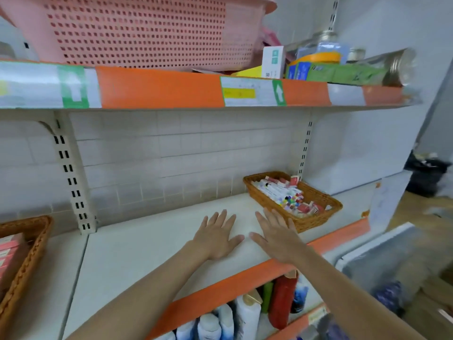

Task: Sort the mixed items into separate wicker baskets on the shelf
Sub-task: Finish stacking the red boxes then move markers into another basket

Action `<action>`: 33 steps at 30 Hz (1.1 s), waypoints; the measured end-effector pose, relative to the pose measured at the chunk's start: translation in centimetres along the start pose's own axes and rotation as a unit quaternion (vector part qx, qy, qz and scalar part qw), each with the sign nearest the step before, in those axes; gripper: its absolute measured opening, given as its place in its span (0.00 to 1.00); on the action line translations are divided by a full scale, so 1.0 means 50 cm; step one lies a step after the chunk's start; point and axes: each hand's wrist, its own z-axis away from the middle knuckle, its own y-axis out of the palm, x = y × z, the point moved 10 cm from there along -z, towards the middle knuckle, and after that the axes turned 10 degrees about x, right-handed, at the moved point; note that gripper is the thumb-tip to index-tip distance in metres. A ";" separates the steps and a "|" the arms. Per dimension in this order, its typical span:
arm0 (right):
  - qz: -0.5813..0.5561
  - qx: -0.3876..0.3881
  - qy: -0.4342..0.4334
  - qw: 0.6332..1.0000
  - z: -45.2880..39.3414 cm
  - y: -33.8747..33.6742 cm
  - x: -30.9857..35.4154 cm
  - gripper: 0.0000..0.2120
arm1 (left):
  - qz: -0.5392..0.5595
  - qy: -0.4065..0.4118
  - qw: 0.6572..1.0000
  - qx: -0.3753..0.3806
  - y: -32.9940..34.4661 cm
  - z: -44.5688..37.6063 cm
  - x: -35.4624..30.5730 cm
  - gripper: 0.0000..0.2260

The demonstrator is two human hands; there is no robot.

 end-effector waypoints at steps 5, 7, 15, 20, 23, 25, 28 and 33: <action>-0.022 -0.035 0.007 0.999 -0.023 -0.029 -0.107 0.31 | 0.007 0.018 1.000 -0.006 -0.023 -0.077 -0.083 0.31; -0.025 -0.039 0.005 0.999 -0.033 -0.042 -0.154 0.30 | 0.011 0.017 1.000 -0.016 -0.038 -0.109 -0.114 0.31; -0.028 -0.018 -0.014 0.999 -0.079 -0.069 -0.321 0.29 | 0.002 0.052 0.997 -0.058 -0.095 -0.213 -0.251 0.28; -0.028 -0.009 -0.045 0.999 -0.096 -0.080 -0.360 0.29 | 0.028 0.050 0.995 -0.082 -0.109 -0.254 -0.289 0.21; -0.033 -0.012 -0.067 0.997 -0.109 -0.090 -0.359 0.27 | 0.047 0.040 0.994 -0.085 -0.117 -0.275 -0.284 0.14; -0.040 -0.020 -0.076 0.996 -0.121 -0.102 -0.357 0.23 | 0.047 0.033 0.996 -0.071 -0.120 -0.287 -0.280 0.11; -0.107 -0.002 -0.086 0.991 -0.135 -0.109 -0.351 0.18 | 0.012 0.027 0.998 -0.049 -0.124 -0.302 -0.283 0.08; -0.139 0.064 -0.081 0.985 -0.162 -0.093 -0.343 0.15 | -0.050 0.015 0.999 -0.002 -0.119 -0.324 -0.296 0.05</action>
